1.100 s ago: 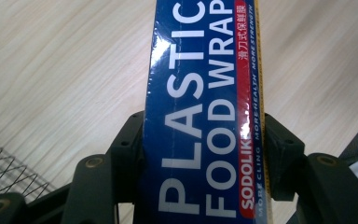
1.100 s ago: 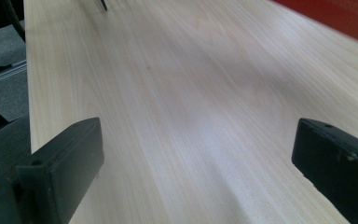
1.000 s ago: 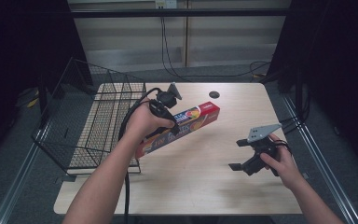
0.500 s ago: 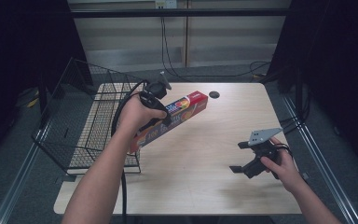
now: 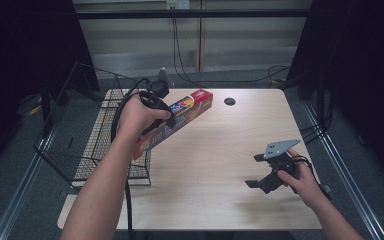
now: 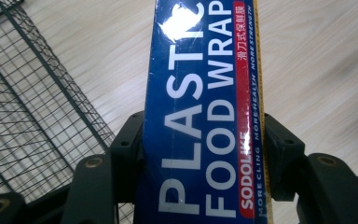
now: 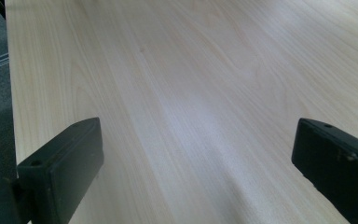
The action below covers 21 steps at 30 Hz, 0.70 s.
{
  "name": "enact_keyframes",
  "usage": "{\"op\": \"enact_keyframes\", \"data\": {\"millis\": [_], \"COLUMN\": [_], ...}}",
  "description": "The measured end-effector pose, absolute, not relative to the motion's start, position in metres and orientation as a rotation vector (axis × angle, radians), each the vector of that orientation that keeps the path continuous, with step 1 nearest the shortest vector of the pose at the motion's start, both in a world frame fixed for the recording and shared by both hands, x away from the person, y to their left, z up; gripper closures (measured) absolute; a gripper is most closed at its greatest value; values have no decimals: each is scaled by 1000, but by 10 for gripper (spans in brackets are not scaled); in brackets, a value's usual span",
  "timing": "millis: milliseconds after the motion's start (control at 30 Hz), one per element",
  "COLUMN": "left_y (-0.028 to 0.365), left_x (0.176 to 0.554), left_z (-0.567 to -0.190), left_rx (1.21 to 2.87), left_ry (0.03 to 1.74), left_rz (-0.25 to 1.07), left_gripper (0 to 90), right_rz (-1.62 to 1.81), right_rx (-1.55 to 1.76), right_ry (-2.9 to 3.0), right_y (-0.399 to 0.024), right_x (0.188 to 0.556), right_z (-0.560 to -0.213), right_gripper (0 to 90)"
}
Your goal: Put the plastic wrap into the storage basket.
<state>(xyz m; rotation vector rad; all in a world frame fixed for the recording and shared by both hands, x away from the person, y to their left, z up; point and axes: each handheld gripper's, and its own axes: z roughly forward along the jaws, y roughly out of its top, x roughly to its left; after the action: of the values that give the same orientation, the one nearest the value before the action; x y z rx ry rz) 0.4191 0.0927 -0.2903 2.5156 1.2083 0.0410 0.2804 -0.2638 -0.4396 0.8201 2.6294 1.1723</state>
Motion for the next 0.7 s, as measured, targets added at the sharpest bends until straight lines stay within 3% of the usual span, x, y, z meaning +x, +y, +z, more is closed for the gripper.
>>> {"op": "enact_keyframes", "data": {"millis": [700], "left_y": [128], "left_x": [427], "left_z": [-264], "left_rx": [2433], "left_ry": [1381], "left_rz": [102], "left_gripper": [436], "right_rz": [1184], "right_rx": [834], "right_ry": [2613], "right_y": [-270], "right_x": [280], "right_z": [-439], "right_gripper": [18]}}
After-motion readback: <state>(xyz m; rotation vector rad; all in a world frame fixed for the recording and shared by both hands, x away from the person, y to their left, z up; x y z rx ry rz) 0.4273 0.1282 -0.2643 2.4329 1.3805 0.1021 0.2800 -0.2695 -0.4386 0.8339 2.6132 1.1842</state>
